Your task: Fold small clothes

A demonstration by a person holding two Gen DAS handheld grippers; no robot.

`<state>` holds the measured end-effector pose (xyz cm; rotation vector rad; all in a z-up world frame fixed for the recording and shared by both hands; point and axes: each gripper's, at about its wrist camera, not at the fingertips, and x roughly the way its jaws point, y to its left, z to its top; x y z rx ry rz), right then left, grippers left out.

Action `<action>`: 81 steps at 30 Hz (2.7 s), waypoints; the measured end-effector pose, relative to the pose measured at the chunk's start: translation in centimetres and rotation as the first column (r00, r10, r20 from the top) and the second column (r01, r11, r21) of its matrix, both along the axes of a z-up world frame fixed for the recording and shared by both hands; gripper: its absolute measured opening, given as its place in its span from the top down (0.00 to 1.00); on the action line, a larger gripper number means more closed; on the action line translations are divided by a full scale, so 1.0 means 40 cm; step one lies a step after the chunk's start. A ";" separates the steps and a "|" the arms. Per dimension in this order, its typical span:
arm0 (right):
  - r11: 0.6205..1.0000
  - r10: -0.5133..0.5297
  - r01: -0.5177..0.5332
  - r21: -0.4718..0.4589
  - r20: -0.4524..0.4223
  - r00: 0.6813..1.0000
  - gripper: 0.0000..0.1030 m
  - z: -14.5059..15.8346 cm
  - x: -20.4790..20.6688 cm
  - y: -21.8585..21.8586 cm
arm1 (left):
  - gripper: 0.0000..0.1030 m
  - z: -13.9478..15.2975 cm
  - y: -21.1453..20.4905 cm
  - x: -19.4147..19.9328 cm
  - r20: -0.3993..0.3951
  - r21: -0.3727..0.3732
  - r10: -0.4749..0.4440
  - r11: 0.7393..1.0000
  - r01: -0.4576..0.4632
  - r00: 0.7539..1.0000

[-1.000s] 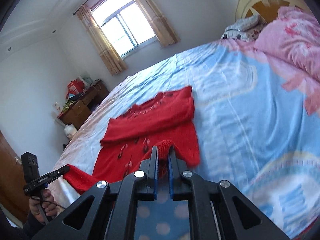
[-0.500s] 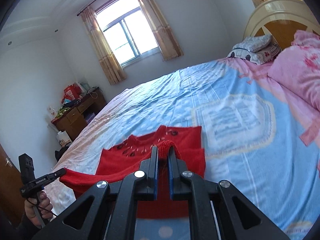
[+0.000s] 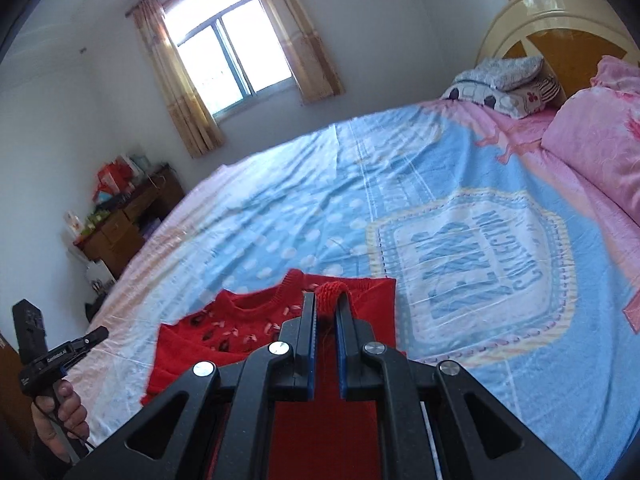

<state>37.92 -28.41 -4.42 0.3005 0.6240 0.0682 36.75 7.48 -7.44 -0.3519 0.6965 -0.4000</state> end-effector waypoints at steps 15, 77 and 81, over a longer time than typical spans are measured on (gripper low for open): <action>0.999 0.034 -0.035 -0.030 -0.060 0.998 0.93 -0.077 0.028 0.023 | 0.24 -0.105 -0.122 -0.110 0.063 0.484 -0.280 0.848 0.216 0.958; 0.930 0.053 -0.091 -0.356 -0.116 0.992 0.41 -0.208 0.326 0.224 | 0.12 -0.120 -0.014 0.032 0.071 0.441 0.230 0.866 -0.237 0.971; 0.964 0.063 -0.090 -0.252 -0.116 0.991 0.41 -0.198 0.261 0.183 | 0.12 -0.176 -0.056 -0.009 0.038 0.487 0.175 0.856 -0.172 0.984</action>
